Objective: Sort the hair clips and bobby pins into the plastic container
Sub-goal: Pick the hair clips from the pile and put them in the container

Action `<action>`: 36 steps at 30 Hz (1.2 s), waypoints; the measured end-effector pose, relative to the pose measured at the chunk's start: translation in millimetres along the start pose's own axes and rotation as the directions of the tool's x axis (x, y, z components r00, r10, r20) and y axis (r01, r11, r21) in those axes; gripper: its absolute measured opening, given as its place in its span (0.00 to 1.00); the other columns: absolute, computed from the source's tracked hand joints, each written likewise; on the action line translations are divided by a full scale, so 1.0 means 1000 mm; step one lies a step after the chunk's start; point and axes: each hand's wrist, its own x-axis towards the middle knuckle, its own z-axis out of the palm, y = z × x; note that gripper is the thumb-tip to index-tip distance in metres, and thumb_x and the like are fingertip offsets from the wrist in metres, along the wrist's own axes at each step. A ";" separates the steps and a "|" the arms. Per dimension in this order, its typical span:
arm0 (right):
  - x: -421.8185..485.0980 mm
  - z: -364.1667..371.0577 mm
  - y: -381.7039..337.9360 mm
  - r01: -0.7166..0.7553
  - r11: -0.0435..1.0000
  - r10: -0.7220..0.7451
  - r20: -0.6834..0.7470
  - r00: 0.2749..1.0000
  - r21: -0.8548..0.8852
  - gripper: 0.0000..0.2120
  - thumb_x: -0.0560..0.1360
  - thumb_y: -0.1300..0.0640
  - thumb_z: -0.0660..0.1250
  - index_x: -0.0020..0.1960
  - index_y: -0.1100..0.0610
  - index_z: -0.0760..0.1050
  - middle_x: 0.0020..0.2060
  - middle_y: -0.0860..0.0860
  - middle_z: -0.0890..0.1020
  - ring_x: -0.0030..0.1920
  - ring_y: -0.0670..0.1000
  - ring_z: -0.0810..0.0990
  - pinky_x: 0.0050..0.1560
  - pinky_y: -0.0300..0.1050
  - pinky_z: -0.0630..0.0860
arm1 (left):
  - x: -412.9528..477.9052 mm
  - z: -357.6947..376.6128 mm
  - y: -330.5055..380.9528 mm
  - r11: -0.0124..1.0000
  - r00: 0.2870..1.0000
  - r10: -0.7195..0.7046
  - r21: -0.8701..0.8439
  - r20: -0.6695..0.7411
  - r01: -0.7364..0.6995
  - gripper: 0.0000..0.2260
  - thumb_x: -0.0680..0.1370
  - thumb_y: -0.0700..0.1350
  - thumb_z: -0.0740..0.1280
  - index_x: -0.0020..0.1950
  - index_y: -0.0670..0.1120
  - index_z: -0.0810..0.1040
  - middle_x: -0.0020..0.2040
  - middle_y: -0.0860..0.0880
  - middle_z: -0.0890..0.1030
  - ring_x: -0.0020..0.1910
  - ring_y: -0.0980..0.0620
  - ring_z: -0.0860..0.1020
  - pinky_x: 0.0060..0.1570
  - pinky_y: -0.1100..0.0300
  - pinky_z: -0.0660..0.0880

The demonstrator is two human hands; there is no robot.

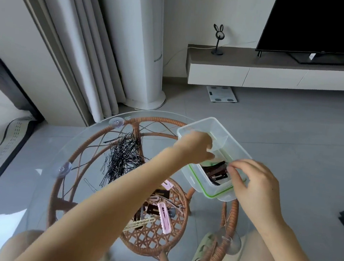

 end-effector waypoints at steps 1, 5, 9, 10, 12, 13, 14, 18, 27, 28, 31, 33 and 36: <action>-0.007 -0.001 -0.015 0.027 0.997 -0.030 0.039 0.999 0.071 0.10 0.72 0.53 0.63 0.42 0.58 0.80 0.39 0.48 0.82 0.39 0.43 0.76 0.42 0.30 0.68 | -0.016 -0.005 -0.009 0.998 0.995 -0.017 -0.065 -0.094 0.011 0.15 0.77 0.49 0.65 0.60 0.43 0.77 0.57 0.45 0.80 0.55 0.45 0.78 0.56 0.55 0.74; -0.047 0.029 -0.057 0.086 0.984 -0.142 0.397 0.907 0.156 0.18 0.69 0.47 0.69 0.54 0.55 0.78 0.49 0.47 0.81 0.49 0.44 0.78 0.51 0.30 0.71 | -0.096 0.003 -0.056 0.977 0.952 -0.163 -0.175 -0.258 0.120 0.10 0.76 0.48 0.66 0.55 0.47 0.79 0.50 0.49 0.81 0.47 0.51 0.79 0.49 0.58 0.78; -0.066 0.072 -0.066 0.094 0.994 -0.040 0.598 0.800 -0.058 0.37 0.65 0.35 0.63 0.69 0.52 0.63 0.63 0.51 0.72 0.62 0.55 0.70 0.62 0.50 0.71 | -0.173 0.047 -0.089 0.959 0.940 -0.282 -0.051 -0.191 0.277 0.19 0.72 0.58 0.67 0.61 0.56 0.75 0.58 0.54 0.73 0.58 0.56 0.70 0.60 0.62 0.70; -0.065 0.079 -0.068 0.080 0.991 0.004 0.617 0.787 -0.108 0.40 0.65 0.34 0.63 0.71 0.52 0.60 0.63 0.52 0.71 0.62 0.55 0.69 0.62 0.51 0.70 | -0.187 0.060 -0.095 0.952 0.939 -0.300 0.003 -0.168 0.305 0.23 0.71 0.61 0.66 0.64 0.57 0.72 0.60 0.54 0.72 0.61 0.55 0.68 0.63 0.61 0.69; -0.065 0.089 -0.072 0.098 0.981 0.024 0.609 0.793 -0.166 0.42 0.64 0.35 0.67 0.71 0.53 0.60 0.60 0.54 0.73 0.59 0.56 0.71 0.61 0.54 0.69 | -0.206 0.085 -0.102 0.937 0.933 -0.332 0.068 -0.140 0.343 0.30 0.68 0.63 0.67 0.68 0.57 0.68 0.63 0.51 0.71 0.63 0.51 0.68 0.64 0.56 0.69; -0.066 0.092 -0.075 0.104 0.981 0.017 0.602 0.798 -0.166 0.41 0.64 0.37 0.68 0.71 0.53 0.61 0.58 0.54 0.74 0.58 0.56 0.71 0.61 0.55 0.69 | -0.213 0.095 -0.106 0.932 0.932 -0.337 0.091 -0.137 0.350 0.32 0.66 0.63 0.69 0.69 0.57 0.68 0.62 0.50 0.72 0.62 0.49 0.71 0.62 0.53 0.72; -0.067 0.095 -0.078 0.096 0.984 0.015 0.603 0.797 -0.150 0.39 0.66 0.40 0.69 0.71 0.53 0.61 0.56 0.54 0.74 0.57 0.56 0.71 0.61 0.54 0.69 | -0.216 0.104 -0.110 0.930 0.935 -0.329 0.122 -0.135 0.346 0.34 0.64 0.64 0.71 0.68 0.56 0.69 0.60 0.49 0.74 0.59 0.47 0.74 0.56 0.52 0.76; -0.070 0.100 -0.086 0.044 0.996 0.017 0.640 0.769 -0.079 0.28 0.73 0.52 0.66 0.70 0.51 0.61 0.55 0.54 0.73 0.56 0.54 0.72 0.59 0.48 0.70 | -0.215 0.124 -0.119 0.950 0.944 -0.223 0.161 -0.242 0.266 0.31 0.57 0.59 0.78 0.58 0.52 0.79 0.47 0.49 0.81 0.45 0.48 0.81 0.38 0.56 0.82; -0.077 0.083 -0.080 0.044 0.996 -0.076 0.533 0.843 0.073 0.19 0.76 0.65 0.61 0.66 0.56 0.71 0.54 0.55 0.81 0.52 0.54 0.80 0.54 0.42 0.77 | -0.203 0.130 -0.130 0.965 0.980 -0.047 0.244 -0.196 0.096 0.21 0.55 0.38 0.80 0.40 0.48 0.73 0.35 0.51 0.74 0.31 0.54 0.74 0.24 0.64 0.76; -0.074 0.076 -0.080 0.033 0.996 -0.071 0.513 0.856 0.083 0.18 0.76 0.65 0.62 0.65 0.56 0.72 0.53 0.55 0.81 0.49 0.51 0.80 0.52 0.35 0.76 | -0.203 0.129 -0.129 0.954 0.983 -0.027 0.288 -0.181 0.079 0.21 0.53 0.35 0.79 0.39 0.47 0.73 0.33 0.51 0.74 0.29 0.54 0.73 0.23 0.64 0.75; -0.054 0.046 -0.074 -0.015 0.995 -0.025 0.403 0.915 0.095 0.17 0.73 0.66 0.65 0.61 0.56 0.75 0.48 0.53 0.82 0.35 0.38 0.75 0.39 0.19 0.68 | -0.202 0.125 -0.130 0.923 0.988 0.018 0.382 -0.152 0.042 0.18 0.50 0.34 0.78 0.34 0.45 0.76 0.28 0.51 0.73 0.26 0.54 0.71 0.20 0.66 0.73; -0.032 0.026 -0.060 -0.048 0.998 0.033 0.278 0.960 0.050 0.16 0.72 0.67 0.66 0.59 0.56 0.77 0.47 0.53 0.83 0.35 0.41 0.77 0.39 0.22 0.67 | -0.200 0.124 -0.133 0.927 0.991 0.020 0.375 -0.135 0.032 0.17 0.52 0.34 0.79 0.34 0.45 0.76 0.28 0.53 0.73 0.26 0.55 0.71 0.20 0.65 0.74; 0.001 0.011 -0.033 -0.128 0.989 0.143 0.213 0.967 -0.079 0.16 0.72 0.66 0.65 0.57 0.54 0.78 0.50 0.55 0.83 0.47 0.57 0.80 0.44 0.37 0.68 | -0.200 0.122 -0.139 0.963 0.988 -0.009 0.265 -0.153 0.050 0.20 0.52 0.33 0.79 0.33 0.48 0.72 0.27 0.55 0.72 0.24 0.58 0.71 0.21 0.67 0.73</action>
